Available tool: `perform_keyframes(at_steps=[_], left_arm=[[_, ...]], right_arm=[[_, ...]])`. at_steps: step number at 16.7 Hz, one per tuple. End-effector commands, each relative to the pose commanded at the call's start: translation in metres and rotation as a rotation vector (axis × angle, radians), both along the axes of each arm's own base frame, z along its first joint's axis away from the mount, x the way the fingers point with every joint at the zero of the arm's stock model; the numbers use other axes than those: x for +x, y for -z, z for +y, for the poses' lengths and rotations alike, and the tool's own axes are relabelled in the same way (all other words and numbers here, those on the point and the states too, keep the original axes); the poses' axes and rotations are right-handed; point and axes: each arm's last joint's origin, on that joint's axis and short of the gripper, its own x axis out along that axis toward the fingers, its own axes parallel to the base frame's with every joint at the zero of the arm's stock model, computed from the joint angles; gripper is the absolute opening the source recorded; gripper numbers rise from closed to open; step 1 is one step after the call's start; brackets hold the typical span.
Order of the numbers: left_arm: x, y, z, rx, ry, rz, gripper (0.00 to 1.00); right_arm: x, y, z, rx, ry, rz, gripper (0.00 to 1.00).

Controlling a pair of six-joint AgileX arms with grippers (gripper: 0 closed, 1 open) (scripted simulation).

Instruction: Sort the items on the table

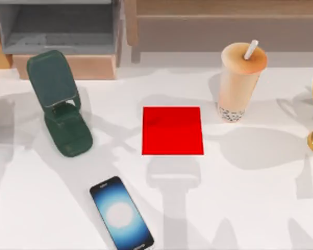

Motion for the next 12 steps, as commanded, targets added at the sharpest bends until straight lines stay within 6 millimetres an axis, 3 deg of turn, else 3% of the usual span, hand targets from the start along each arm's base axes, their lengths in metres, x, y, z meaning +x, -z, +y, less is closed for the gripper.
perform_keyframes(at_steps=[7,12], left_arm=[[0.0000,0.0000,0.0000,0.000,0.000,0.000,0.02],[0.0000,0.0000,0.0000,0.000,0.000,0.000,0.00]], right_arm=[[0.0000,0.0000,0.0000,0.000,0.000,0.000,1.00],[0.0000,0.0000,0.0000,0.000,0.000,0.000,1.00]])
